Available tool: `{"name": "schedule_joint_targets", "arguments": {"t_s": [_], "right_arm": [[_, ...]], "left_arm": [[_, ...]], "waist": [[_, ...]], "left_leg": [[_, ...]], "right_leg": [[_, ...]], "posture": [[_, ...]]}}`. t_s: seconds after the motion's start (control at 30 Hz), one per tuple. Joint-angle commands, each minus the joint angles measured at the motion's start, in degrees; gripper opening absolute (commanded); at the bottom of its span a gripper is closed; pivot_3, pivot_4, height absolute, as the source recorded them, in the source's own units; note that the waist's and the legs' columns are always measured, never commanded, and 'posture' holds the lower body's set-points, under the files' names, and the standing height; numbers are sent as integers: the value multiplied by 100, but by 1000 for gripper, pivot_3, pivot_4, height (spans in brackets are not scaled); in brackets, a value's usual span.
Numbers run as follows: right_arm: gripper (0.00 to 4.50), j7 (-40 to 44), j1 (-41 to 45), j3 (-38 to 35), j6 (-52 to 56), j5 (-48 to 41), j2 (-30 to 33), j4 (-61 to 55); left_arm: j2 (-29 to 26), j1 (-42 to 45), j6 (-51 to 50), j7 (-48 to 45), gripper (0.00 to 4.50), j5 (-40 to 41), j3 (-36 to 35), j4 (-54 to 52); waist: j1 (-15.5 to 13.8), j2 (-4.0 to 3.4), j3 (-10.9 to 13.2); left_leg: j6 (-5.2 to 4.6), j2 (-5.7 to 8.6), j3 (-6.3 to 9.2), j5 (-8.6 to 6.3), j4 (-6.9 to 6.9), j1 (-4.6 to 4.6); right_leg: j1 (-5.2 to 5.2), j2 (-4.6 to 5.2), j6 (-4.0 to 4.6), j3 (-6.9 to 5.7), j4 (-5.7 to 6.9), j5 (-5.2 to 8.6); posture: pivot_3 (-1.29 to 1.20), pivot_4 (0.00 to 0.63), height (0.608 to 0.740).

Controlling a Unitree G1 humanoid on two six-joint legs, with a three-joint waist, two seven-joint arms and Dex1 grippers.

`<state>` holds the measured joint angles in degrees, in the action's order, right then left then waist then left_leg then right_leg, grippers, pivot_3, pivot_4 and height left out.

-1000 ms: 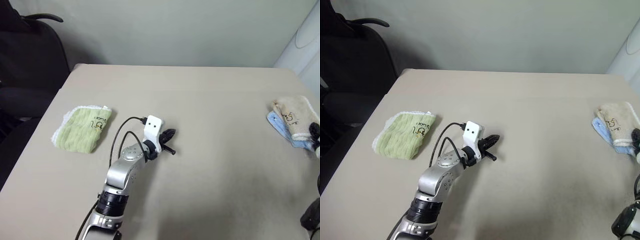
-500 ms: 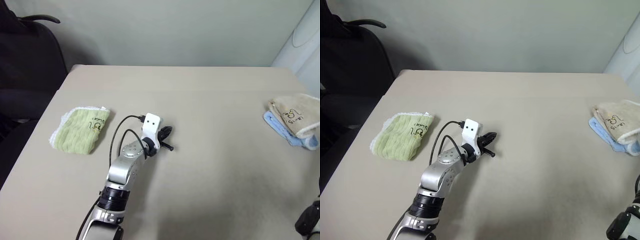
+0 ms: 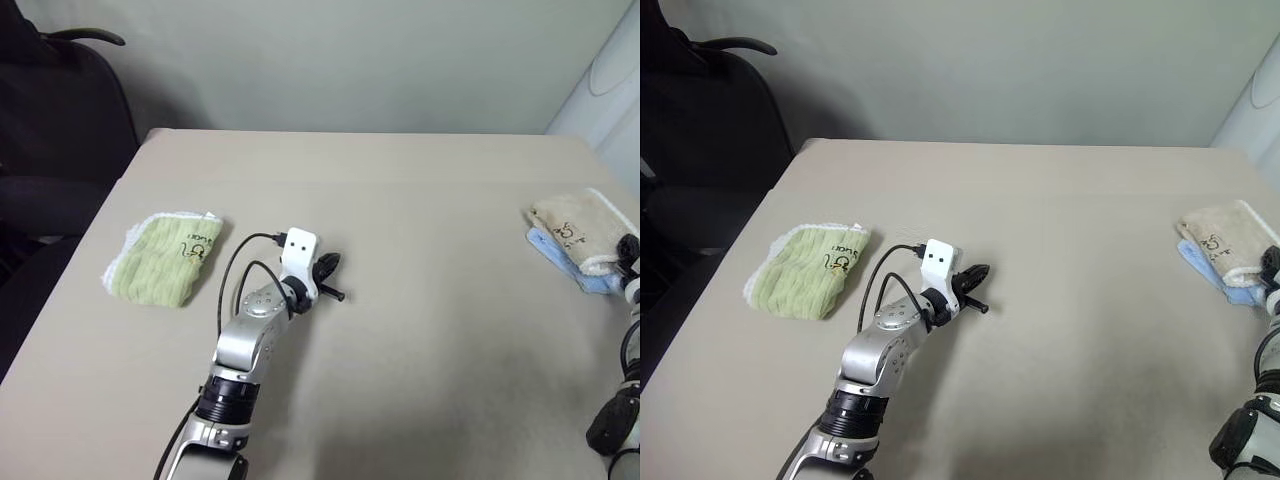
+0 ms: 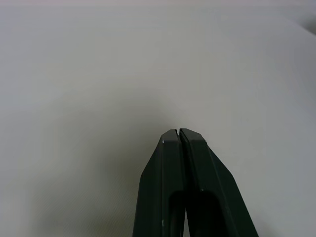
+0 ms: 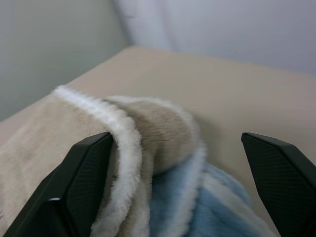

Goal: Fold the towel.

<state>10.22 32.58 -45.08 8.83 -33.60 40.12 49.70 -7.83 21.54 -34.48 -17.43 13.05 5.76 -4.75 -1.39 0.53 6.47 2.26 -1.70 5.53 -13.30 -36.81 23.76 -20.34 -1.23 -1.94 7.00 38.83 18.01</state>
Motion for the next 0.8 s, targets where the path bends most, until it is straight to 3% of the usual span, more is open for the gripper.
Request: {"name": "schedule_joint_targets", "arguments": {"t_s": [0.03, 0.3, 0.53, 0.6, 0.8], "right_arm": [[4401, -315, 353, -1097, 759, -1177, 199, 385], [4401, 155, 314, -1953, 1455, -2370, 193, 7], [4401, -183, 439, -2570, 1324, -3071, 232, -70], [4401, -150, 353, -2324, 1379, -2914, 182, -281], [4401, 979, -528, -94, 1216, -1443, -74, -2276]], "left_arm": [[60, -6, 66, -11, 110, -38, 107, -275], [93, -78, 57, -10, 110, -42, 187, -316], [133, -31, 46, -38, 110, -66, 184, -278], [136, 7, 58, -55, 110, -59, 159, -229], [6, 169, 328, -156, 110, -63, -20, -115]], "waist": [[-5, 0, 0], [-10, 0, 0], [-10, 0, 0], [-7, 0, 0], [64, 0, 0]], "left_leg": [[1, 0, -2, 0, 0, 0], [5, 1, -14, 3, 11, -1], [-6, 1, -15, -4, 9, -3], [-7, 1, -16, -4, 11, -4], [-9, 0, -18, -5, 7, -11]], "right_leg": [[0, 0, 0, 1, 0, 0], [-4, -1, -3, 12, -3, 2], [-3, -1, -4, 15, -2, 2], [-3, -2, -4, 18, -2, 2], [-4, -8, -4, 24, 1, 2]], "posture": [[0, 150, 740], [0, 150, 740], [0, 150, 740], [0, 150, 740], [0, 150, 740]]}}
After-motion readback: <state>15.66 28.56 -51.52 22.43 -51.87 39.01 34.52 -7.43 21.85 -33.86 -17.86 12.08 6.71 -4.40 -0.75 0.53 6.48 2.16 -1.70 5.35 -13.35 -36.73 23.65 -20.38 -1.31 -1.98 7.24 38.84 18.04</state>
